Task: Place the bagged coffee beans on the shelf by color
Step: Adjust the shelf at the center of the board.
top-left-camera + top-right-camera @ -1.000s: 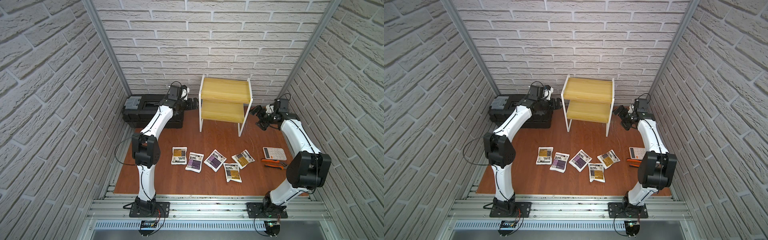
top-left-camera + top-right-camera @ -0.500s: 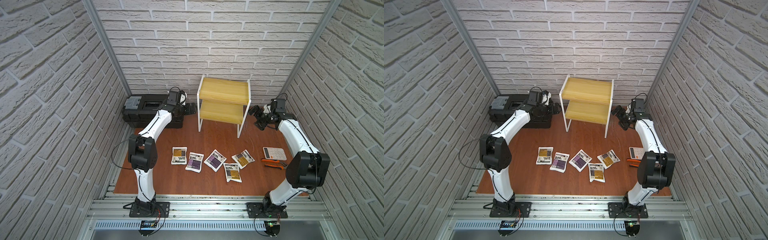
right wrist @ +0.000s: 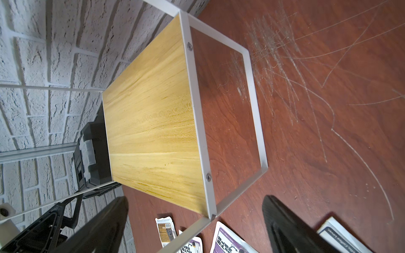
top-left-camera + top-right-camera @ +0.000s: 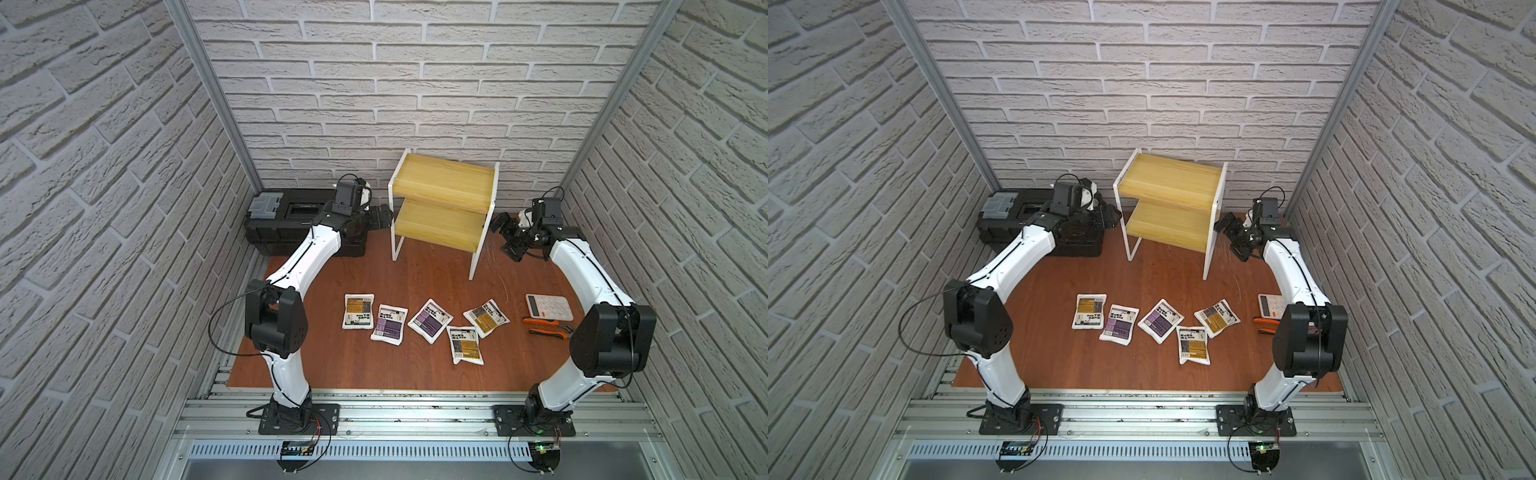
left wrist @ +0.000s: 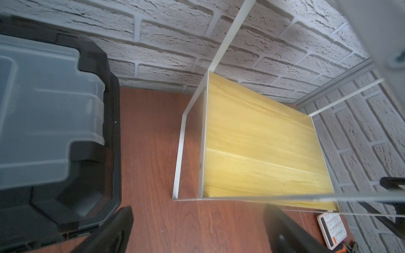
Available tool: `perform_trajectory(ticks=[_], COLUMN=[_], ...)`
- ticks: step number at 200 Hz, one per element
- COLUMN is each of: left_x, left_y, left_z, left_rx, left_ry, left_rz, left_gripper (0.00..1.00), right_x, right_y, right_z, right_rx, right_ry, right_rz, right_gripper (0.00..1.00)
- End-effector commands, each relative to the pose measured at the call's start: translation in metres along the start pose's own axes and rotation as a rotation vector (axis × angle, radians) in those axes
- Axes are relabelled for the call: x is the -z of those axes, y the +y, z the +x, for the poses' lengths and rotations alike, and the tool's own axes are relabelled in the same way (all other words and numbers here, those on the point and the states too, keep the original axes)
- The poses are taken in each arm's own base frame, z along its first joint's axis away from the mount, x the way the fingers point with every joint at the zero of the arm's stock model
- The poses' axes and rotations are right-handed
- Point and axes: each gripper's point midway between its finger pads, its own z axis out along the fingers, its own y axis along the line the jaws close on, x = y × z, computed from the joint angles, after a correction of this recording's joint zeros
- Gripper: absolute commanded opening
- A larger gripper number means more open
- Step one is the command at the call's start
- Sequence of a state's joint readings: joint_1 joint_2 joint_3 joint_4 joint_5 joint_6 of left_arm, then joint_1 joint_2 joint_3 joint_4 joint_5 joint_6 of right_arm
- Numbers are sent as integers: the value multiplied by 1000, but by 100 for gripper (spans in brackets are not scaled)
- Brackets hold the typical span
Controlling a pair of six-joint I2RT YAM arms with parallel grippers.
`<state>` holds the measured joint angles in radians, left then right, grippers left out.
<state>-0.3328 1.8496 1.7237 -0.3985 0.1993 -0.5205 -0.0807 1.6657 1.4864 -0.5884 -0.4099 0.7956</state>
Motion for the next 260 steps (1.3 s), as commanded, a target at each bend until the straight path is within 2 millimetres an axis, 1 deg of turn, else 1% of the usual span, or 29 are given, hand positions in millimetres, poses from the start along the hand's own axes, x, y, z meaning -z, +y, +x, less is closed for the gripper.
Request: perform_trajectory(ticks=[1, 16, 19, 20, 24, 38, 53, 64, 71, 76, 90, 97, 105, 113, 122, 133, 142, 155, 169, 177, 179, 188, 194, 199, 205, 211, 219, 232, 260], left_x=[-6, -16, -18, -17, -20, -19, -11, -1, 5, 12, 27, 35, 41, 46, 51, 50, 47, 42, 31, 27, 22, 16, 7, 4, -4, -8, -14, -24, -42], left_y=[10, 8, 10, 8, 8, 0, -8, -13, -15, -19, -19, -17, -8, 3, 16, 33, 42, 47, 48, 47, 49, 47, 49, 46, 46, 44, 43, 42, 21], left_z=[-32, -40, -39, -43, -42, -49, -49, -42, -34, -31, -13, -8, -2, -2, -6, -12, -20, -36, -52, -65, -63, -76, -77, -84, -87, -92, -96, -96, -91], left_rx=[39, 26, 22, 18, 11, -13, -31, -47, -55, -65, -72, -70, -51, -24, 12, 60, 83, 90, 89, 86, 89, 84, 87, 83, 88, 94, 108, 132, 115], left_ry=[-65, -49, -37, -47, -37, -41, -44, -33, -19, -19, -10, -20, -28, -49, -73, -84, -81, -88, -85, -90, -79, -78, -60, -65, -54, -61, -76, -72, -50], left_rz=[-7, 15, 14, 18, 19, 65, 113, 144, 158, 176, 191, 185, 155, 130, 101, 61, 48, 39, 41, 45, 41, 52, 52, 63, 72, 88, 104, 124, 186], left_gripper=[99, 98, 98, 98, 98, 98, 99, 98, 98, 98, 98, 98, 99, 98, 98, 99, 98, 99, 98, 98, 98, 98, 99, 98, 99, 98, 98, 98, 98], right_x=[-1, -2, -2, -2, -3, -3, -2, -1, 0, 0, 2, 2, 3, 3, 3, 3, 2, 1, 0, 0, 0, 1, 0, 0, 0, 0, 0, 0, 1], right_y=[11, 10, 9, 9, 8, 6, 5, 4, 4, 4, 5, 5, 6, 6, 6, 5, 4, 3, 2, 1, 1, 0, -1, -1, -1, -2, -3, -3, -3], right_z=[13, 14, 13, 13, 14, 15, 15, 14, 14, 15, 14, 13, 13, 12, 12, 11, 11, 12, 13, 13, 14, 14, 15, 15, 16, 15, 16, 16, 16], right_rx=[40, 39, 40, 40, 40, 41, 43, 43, 44, 46, 47, 48, 51, 54, 55, 55, 54, 55, 52, 50, 50, 49, 47, 44, 44, 42, 39, 36, 29], right_ry=[34, 35, 34, 34, 37, 38, 37, 34, 34, 35, 32, 33, 32, 32, 32, 34, 39, 43, 45, 46, 48, 46, 47, 48, 48, 46, 47, 47, 47], right_rz=[-33, -27, -24, -24, -22, -16, -9, -7, -9, -10, -14, -15, -18, -18, -18, -15, -13, -9, -5, -2, -2, 0, 2, 4, 5, 6, 7, 7, 7], right_gripper=[100, 100, 100, 100, 100, 100, 100, 100, 100, 100, 100, 100, 100, 100, 100, 100, 100, 100, 100, 100, 100, 100, 100, 100, 100, 100, 100, 100, 100])
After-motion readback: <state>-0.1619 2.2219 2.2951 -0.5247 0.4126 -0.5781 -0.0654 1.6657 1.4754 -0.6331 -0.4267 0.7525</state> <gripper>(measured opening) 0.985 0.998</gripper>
